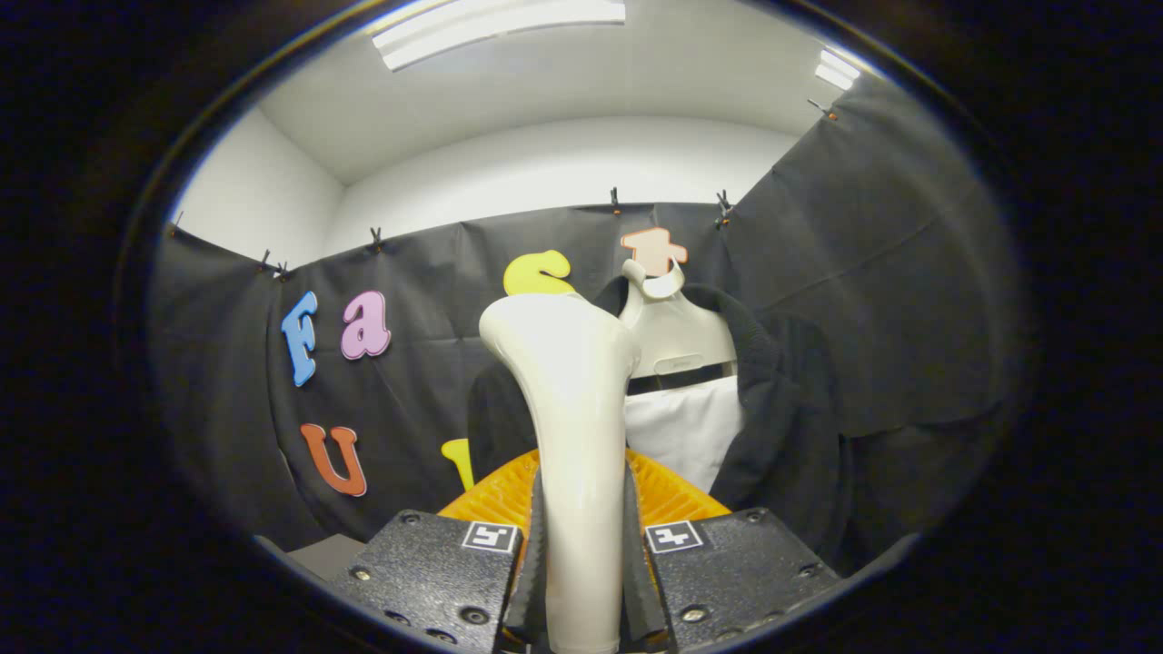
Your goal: Iron the clothes twice with a garment steamer, once on the left side and once on the right side.
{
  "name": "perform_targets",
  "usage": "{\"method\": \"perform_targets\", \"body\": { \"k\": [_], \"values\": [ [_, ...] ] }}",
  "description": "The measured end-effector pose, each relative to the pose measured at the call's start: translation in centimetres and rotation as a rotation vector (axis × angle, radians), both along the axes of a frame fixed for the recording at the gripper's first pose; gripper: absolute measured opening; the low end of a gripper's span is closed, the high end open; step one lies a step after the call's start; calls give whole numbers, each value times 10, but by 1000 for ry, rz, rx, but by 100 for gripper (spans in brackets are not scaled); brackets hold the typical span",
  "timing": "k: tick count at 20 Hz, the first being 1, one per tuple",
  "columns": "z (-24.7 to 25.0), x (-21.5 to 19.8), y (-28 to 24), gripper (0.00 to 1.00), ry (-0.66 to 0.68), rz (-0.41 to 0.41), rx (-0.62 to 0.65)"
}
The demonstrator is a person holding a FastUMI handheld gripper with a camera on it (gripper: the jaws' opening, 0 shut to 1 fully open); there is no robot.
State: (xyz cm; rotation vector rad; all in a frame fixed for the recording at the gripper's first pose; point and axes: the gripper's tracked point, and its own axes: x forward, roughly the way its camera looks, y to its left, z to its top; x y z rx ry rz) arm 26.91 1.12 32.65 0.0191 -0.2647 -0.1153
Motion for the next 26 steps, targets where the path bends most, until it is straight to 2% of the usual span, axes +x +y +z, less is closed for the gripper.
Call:
{"method": "perform_targets", "body": {
  "k": [6,12,21,26],
  "values": [
    [-30,27,-7,38,37,-10,-58],
    [-73,24,-6,38,100,-70,-55],
    [-142,13,-38,38,226,-173,-15],
    [-167,8,-48,38,268,-176,-9]
  ]
}}
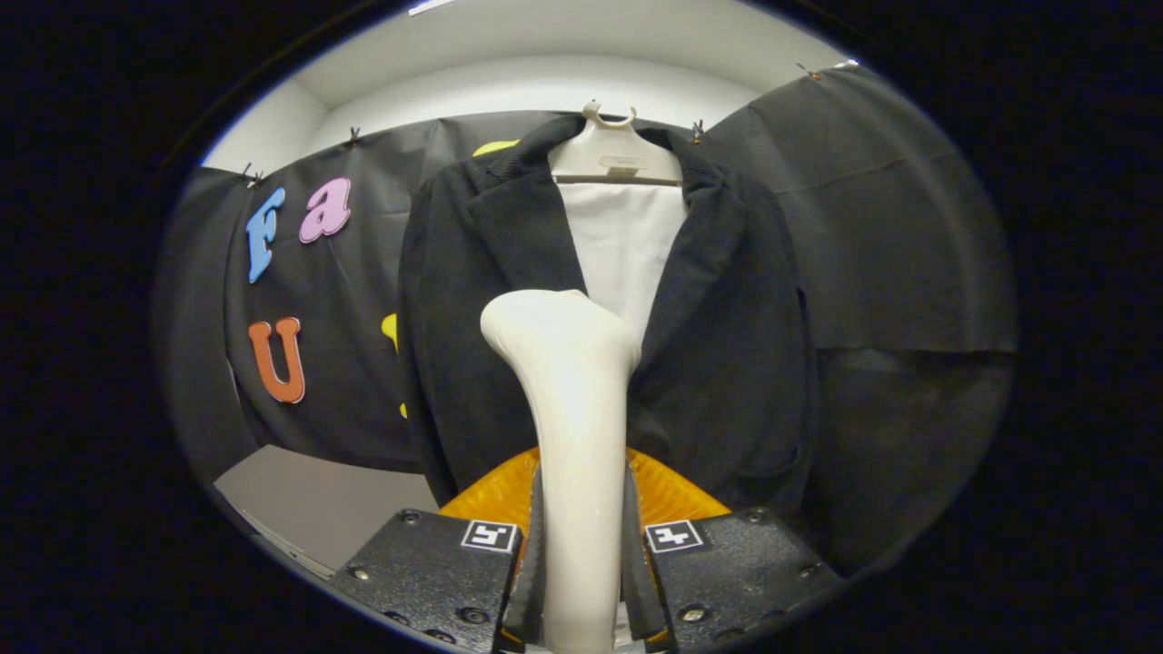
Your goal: Iron the clothes twice with a garment steamer, once on the left side and once on the right side.
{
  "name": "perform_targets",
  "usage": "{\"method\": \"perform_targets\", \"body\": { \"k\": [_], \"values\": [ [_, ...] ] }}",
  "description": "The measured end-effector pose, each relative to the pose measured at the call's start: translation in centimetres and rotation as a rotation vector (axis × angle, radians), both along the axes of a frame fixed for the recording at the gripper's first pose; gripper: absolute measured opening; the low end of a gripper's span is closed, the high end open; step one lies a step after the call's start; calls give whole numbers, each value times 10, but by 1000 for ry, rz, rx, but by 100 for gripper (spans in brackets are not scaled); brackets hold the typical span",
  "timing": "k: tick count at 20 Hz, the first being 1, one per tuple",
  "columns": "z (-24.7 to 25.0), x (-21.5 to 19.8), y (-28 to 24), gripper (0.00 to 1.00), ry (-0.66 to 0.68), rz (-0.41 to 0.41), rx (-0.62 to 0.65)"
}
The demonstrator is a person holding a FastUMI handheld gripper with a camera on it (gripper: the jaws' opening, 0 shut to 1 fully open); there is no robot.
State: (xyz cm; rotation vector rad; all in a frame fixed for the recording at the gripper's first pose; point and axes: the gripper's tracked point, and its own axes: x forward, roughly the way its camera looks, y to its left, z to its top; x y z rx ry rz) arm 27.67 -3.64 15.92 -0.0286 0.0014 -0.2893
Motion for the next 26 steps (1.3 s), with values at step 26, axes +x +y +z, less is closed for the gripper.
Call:
{"method": "perform_targets", "body": {
  "k": [26],
  "values": [
    [-140,2,-18,38,291,-59,68]
  ]
}}
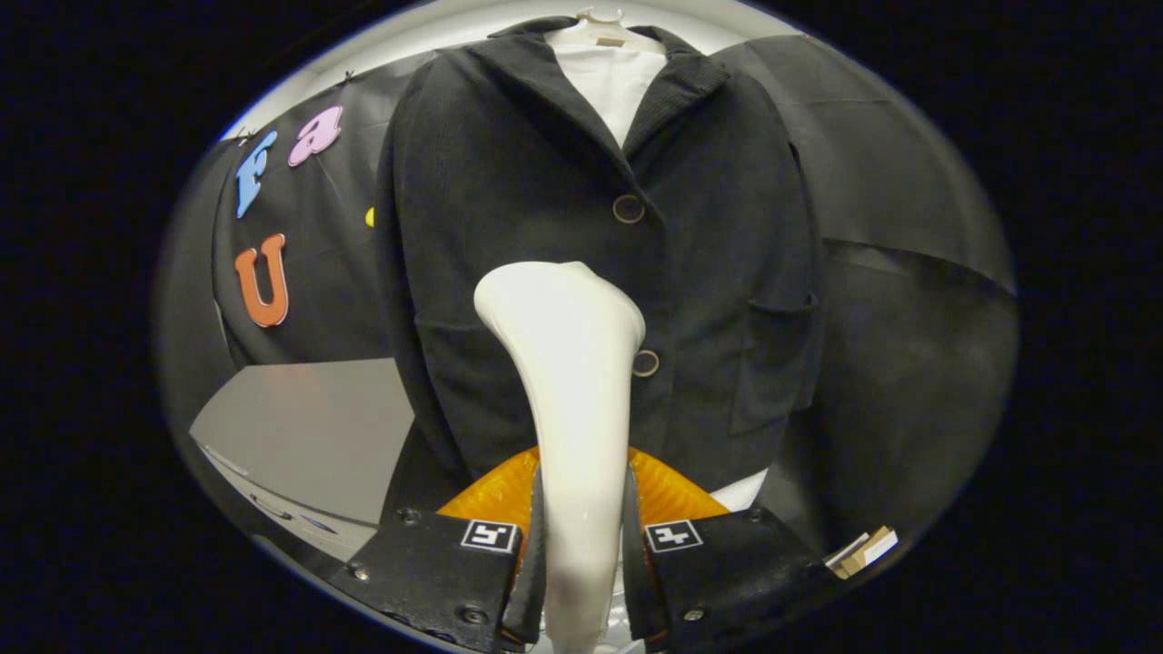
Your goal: Iron the clothes twice with a garment steamer, once on the left side and once on the right side.
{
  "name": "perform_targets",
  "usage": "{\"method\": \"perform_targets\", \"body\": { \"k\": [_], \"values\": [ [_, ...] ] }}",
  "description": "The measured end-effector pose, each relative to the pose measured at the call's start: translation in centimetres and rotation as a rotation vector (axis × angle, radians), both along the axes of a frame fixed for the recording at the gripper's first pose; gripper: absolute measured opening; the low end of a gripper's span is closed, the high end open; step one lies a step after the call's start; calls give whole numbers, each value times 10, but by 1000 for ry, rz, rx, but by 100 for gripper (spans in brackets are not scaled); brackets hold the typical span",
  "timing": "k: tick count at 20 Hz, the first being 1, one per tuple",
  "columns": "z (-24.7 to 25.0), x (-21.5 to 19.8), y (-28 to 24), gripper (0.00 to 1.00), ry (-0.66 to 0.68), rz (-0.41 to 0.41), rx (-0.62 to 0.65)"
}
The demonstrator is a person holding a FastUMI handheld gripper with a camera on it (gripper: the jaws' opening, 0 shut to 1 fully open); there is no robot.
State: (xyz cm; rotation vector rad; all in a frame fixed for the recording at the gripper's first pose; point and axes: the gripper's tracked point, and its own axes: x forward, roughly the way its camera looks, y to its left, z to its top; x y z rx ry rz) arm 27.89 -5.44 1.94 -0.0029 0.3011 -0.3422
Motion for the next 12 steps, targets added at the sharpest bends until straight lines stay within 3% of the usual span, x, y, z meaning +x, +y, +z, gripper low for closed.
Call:
{"method": "perform_targets", "body": {
  "k": [12],
  "values": [
    [-77,7,7,38,154,-9,15]
  ]
}}
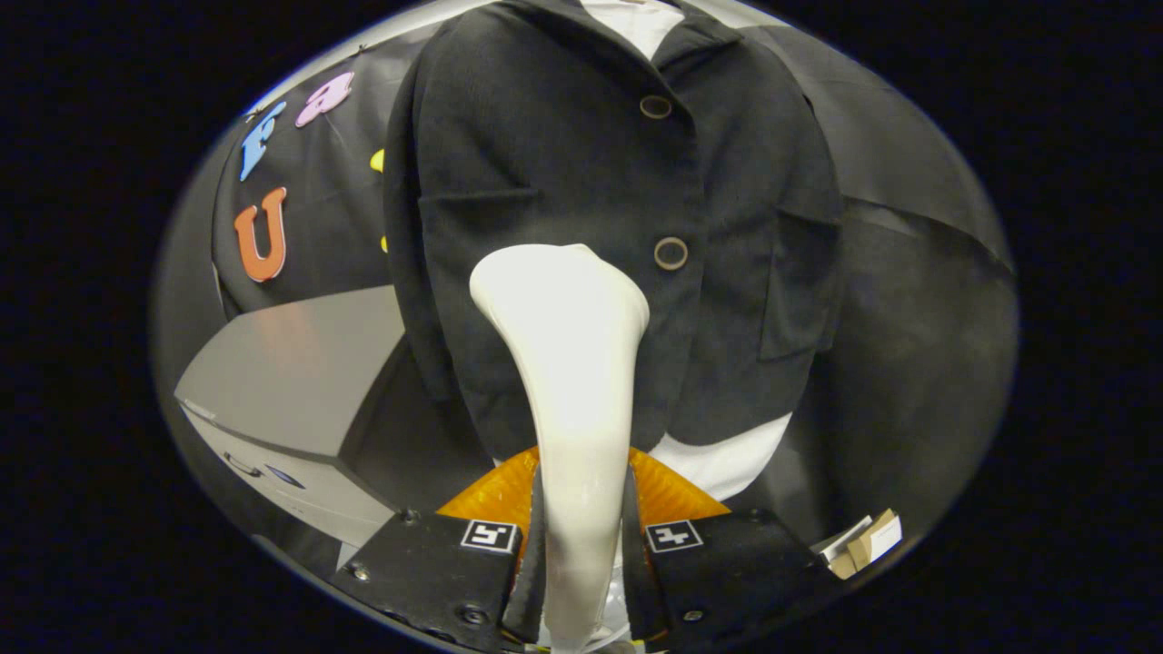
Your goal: Iron the clothes twice with a garment steamer, once on the left side and once on the right side.
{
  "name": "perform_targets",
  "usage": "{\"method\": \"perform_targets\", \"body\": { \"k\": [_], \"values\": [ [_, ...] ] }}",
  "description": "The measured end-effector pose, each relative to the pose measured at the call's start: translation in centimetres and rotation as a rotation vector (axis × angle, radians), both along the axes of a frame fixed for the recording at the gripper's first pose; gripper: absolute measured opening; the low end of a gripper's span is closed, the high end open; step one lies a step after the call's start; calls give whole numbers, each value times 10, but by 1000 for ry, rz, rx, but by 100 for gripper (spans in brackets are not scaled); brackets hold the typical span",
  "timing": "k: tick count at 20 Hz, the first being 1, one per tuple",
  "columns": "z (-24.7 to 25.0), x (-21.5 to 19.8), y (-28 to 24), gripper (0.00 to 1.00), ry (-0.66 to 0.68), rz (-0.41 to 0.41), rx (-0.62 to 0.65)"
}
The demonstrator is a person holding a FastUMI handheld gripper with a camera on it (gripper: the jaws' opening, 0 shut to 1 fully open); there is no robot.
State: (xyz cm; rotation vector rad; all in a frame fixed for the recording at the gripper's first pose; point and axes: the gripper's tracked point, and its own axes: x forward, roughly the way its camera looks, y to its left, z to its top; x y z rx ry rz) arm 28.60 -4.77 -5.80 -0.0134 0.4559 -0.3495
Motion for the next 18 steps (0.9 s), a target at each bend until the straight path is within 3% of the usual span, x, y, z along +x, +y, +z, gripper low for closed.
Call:
{"method": "perform_targets", "body": {
  "k": [18],
  "values": [
    [-94,-12,12,38,200,-74,49]
  ]
}}
